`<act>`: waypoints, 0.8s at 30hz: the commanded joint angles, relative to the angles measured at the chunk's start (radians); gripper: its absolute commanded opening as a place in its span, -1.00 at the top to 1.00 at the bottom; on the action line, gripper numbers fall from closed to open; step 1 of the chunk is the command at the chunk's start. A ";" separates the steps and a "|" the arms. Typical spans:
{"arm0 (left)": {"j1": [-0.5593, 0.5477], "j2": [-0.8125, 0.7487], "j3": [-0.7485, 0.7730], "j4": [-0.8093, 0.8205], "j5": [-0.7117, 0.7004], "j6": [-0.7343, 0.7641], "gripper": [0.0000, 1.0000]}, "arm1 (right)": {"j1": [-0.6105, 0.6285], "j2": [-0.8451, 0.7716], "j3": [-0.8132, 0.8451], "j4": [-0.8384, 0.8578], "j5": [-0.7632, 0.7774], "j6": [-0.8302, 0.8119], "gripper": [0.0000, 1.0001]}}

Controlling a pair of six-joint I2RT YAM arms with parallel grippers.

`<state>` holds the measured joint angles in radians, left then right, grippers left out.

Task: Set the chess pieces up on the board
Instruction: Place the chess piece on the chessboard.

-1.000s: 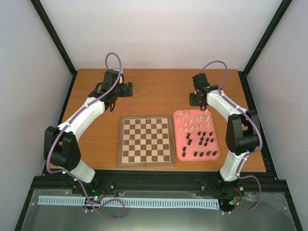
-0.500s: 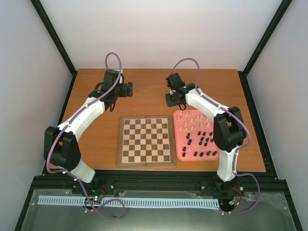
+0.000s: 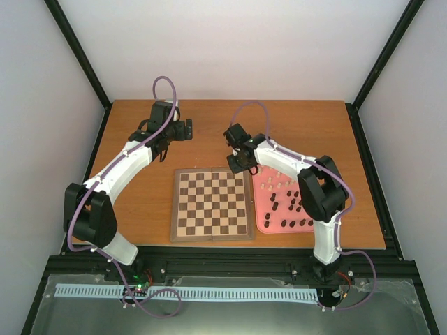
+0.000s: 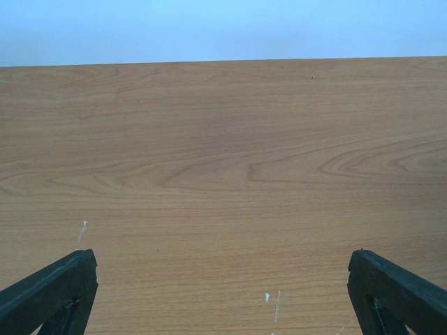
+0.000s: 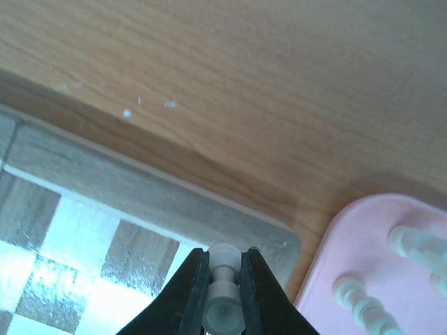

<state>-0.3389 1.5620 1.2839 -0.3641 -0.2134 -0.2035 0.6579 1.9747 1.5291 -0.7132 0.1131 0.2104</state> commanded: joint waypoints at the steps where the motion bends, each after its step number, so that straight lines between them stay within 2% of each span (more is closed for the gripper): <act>1: -0.005 0.002 0.025 -0.010 -0.003 0.011 -0.99 | 0.014 -0.005 -0.049 0.002 -0.013 0.021 0.76; 9: -0.005 0.013 0.031 -0.010 0.001 0.009 -0.99 | 0.019 -0.036 -0.102 0.020 -0.006 0.027 0.77; 24: -0.005 0.013 0.031 -0.013 0.001 0.009 -0.99 | 0.039 0.010 -0.059 0.020 -0.020 0.027 0.76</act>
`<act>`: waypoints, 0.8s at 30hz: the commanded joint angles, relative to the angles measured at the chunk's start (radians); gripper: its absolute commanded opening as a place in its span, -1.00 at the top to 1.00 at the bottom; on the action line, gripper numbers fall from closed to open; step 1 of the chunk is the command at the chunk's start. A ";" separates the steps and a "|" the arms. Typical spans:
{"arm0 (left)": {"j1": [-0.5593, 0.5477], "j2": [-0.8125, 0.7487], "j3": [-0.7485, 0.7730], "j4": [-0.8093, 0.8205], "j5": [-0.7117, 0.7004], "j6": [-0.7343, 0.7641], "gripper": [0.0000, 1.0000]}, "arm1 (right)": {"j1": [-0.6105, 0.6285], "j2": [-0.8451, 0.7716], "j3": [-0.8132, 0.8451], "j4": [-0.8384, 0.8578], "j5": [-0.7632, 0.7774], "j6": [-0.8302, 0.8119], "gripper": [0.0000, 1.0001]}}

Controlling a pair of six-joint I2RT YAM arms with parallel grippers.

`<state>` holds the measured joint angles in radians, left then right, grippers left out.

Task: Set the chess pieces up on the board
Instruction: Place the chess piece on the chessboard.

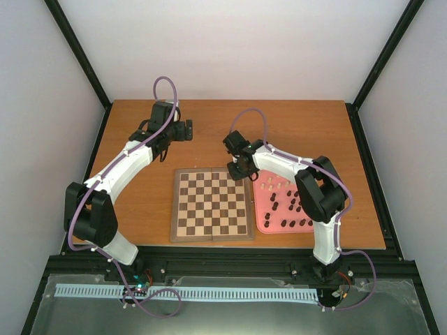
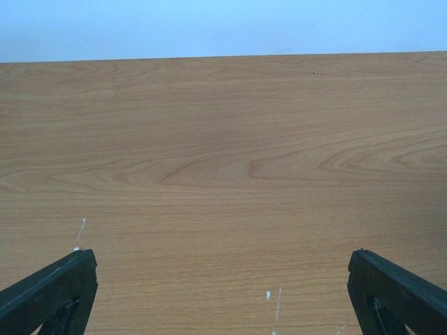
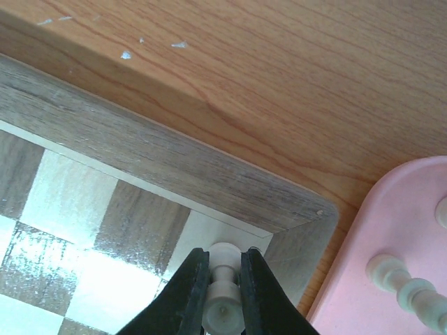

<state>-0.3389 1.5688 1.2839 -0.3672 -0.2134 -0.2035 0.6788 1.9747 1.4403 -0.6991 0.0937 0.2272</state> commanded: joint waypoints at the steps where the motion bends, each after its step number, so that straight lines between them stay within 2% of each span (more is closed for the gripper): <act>1: -0.005 0.005 0.029 -0.010 0.000 0.010 -0.99 | 0.018 0.010 0.031 0.006 0.002 0.010 0.77; 14: -0.005 -0.001 0.026 -0.009 0.000 0.009 -0.99 | 0.018 0.023 0.028 -0.004 0.014 0.012 0.73; 20: -0.005 -0.001 0.027 -0.010 -0.001 0.010 -0.99 | 0.018 0.027 0.035 -0.008 0.016 0.012 0.54; 24: -0.005 0.001 0.027 -0.010 -0.001 0.009 -0.99 | 0.022 0.015 0.037 -0.005 0.030 0.008 0.20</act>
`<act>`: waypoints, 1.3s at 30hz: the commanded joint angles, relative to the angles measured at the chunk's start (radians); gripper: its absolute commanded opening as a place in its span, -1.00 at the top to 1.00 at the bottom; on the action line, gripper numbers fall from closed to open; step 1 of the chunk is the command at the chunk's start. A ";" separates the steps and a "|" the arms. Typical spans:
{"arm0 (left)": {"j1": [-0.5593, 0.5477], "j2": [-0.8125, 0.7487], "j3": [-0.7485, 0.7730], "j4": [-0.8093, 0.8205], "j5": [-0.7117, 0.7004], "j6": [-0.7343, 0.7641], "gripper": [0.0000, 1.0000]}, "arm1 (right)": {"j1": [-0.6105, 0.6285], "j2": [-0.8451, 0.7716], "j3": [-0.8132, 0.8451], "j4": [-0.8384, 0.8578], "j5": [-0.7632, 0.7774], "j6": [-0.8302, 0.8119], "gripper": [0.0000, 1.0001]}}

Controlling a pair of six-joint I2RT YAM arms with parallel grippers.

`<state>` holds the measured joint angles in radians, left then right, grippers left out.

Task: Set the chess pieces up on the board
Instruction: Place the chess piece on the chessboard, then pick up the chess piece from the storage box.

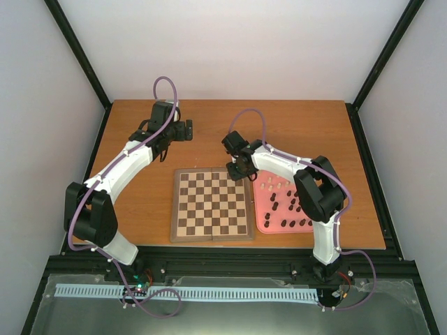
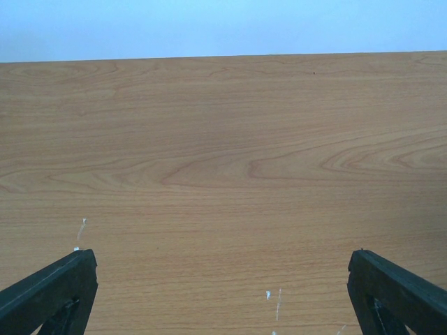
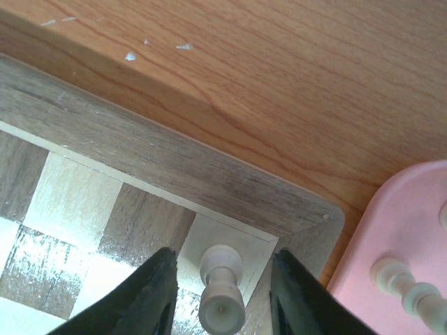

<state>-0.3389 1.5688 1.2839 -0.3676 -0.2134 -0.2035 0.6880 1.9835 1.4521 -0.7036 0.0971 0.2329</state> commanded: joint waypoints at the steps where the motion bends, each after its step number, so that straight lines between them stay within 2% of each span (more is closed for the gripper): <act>1: -0.005 0.001 0.027 -0.010 -0.001 0.009 -0.99 | 0.017 0.001 0.026 0.001 0.033 -0.001 0.06; 4: -0.005 0.000 0.027 -0.010 -0.004 0.010 -0.99 | 0.022 -0.019 0.029 0.011 0.028 -0.008 -0.20; 7: -0.005 0.001 0.028 -0.013 -0.013 0.010 -0.99 | 0.022 -0.059 0.035 0.025 0.033 -0.013 -0.34; 14: -0.005 -0.005 0.026 -0.014 -0.010 0.009 -0.99 | 0.009 -0.163 0.066 0.023 0.122 -0.028 -0.50; 19: -0.005 -0.015 0.022 -0.013 -0.008 0.008 -0.99 | -0.089 -0.208 0.035 0.019 0.157 -0.020 -0.47; 24: -0.005 -0.017 0.019 -0.013 -0.002 0.007 -0.99 | -0.242 -0.254 -0.039 0.036 0.177 -0.004 -0.38; 29: -0.005 -0.016 0.020 -0.011 0.003 0.006 -0.99 | -0.369 -0.276 -0.121 0.075 0.147 0.003 -0.31; 39: -0.005 -0.012 0.023 -0.012 0.000 0.007 -0.99 | -0.471 -0.198 -0.177 0.114 0.139 0.007 -0.22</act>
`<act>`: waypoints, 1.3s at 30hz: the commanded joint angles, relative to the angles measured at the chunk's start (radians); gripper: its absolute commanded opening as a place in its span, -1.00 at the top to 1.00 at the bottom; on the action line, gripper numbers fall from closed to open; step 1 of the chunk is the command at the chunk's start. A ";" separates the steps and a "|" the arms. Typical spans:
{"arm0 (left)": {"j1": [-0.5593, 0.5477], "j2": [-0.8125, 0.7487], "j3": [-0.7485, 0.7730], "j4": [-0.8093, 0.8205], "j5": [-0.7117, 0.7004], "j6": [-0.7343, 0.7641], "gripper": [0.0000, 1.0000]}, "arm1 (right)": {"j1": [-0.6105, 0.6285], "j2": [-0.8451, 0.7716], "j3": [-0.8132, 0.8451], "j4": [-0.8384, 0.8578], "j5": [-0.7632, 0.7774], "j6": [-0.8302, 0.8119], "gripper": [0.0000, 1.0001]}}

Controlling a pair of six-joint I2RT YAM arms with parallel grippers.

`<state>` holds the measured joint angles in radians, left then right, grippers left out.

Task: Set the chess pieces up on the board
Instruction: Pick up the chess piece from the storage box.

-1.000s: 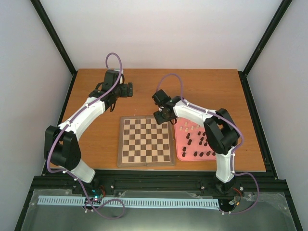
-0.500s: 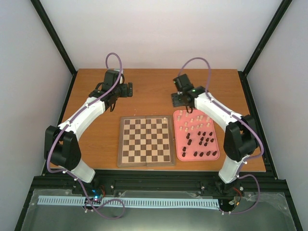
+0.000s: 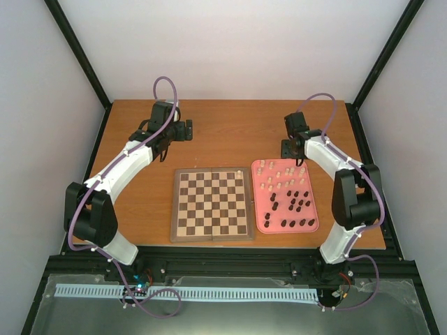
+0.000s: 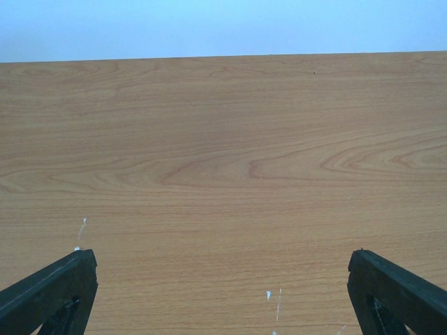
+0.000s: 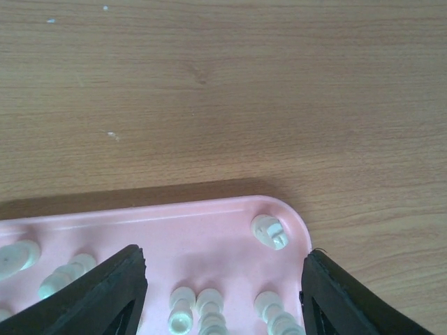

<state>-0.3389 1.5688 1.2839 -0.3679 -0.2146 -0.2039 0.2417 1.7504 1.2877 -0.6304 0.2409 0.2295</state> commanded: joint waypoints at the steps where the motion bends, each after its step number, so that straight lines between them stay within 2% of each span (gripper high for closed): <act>1: -0.005 -0.010 0.024 -0.011 0.001 0.008 -1.00 | -0.024 0.040 -0.011 0.044 -0.003 0.011 -0.22; 6: -0.005 -0.006 0.024 -0.013 -0.002 0.008 -1.00 | -0.042 0.066 -0.008 0.040 0.031 0.019 -0.19; 21: -0.005 0.002 0.032 -0.014 -0.004 0.010 -0.99 | -0.099 0.161 0.021 0.055 -0.029 0.007 -0.08; 26: -0.005 0.004 0.030 -0.015 -0.007 0.009 -1.00 | -0.108 0.186 0.024 0.061 -0.042 0.005 0.04; 30: -0.004 0.006 0.032 -0.015 -0.006 0.009 -0.99 | -0.111 0.187 0.022 0.068 -0.042 0.005 0.05; 39: -0.005 0.006 0.030 -0.014 -0.007 0.010 -1.00 | -0.117 0.208 0.044 0.068 -0.058 0.002 0.27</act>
<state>-0.3389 1.5688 1.2839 -0.3679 -0.2153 -0.2039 0.1356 1.9358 1.2964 -0.5781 0.1928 0.2302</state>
